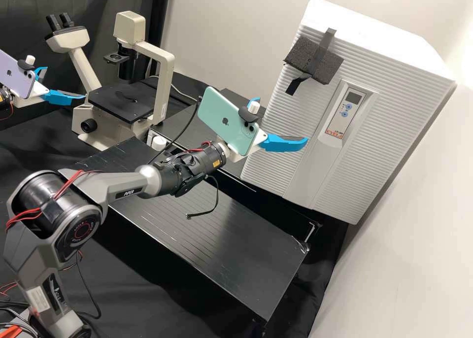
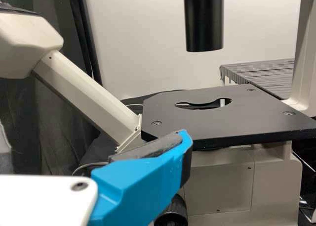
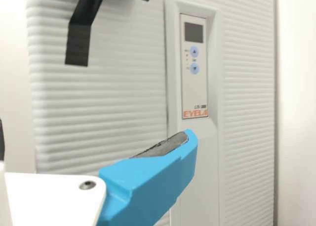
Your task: Open the incubator door.
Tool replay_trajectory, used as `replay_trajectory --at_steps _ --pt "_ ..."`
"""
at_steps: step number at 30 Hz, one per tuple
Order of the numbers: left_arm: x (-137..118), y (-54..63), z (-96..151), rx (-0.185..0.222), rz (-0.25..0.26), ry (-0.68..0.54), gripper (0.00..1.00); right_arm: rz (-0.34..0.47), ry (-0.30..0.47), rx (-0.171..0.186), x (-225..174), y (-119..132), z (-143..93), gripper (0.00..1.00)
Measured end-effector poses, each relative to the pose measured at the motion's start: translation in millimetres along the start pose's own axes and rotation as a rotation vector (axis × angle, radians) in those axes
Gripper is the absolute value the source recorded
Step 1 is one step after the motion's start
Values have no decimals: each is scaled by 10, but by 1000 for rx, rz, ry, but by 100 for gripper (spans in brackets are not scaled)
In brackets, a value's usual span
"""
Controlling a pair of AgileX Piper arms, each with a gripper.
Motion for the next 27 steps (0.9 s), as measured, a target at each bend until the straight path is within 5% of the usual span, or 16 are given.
replay_trajectory --at_steps 14,27 --pt "0 0 0 0 0 0 100 -26 -32 -81 -28 -169 -238 100" --pt "0 0 0 0 0 0 100 -5 -98 -68 25 -143 -89 100"
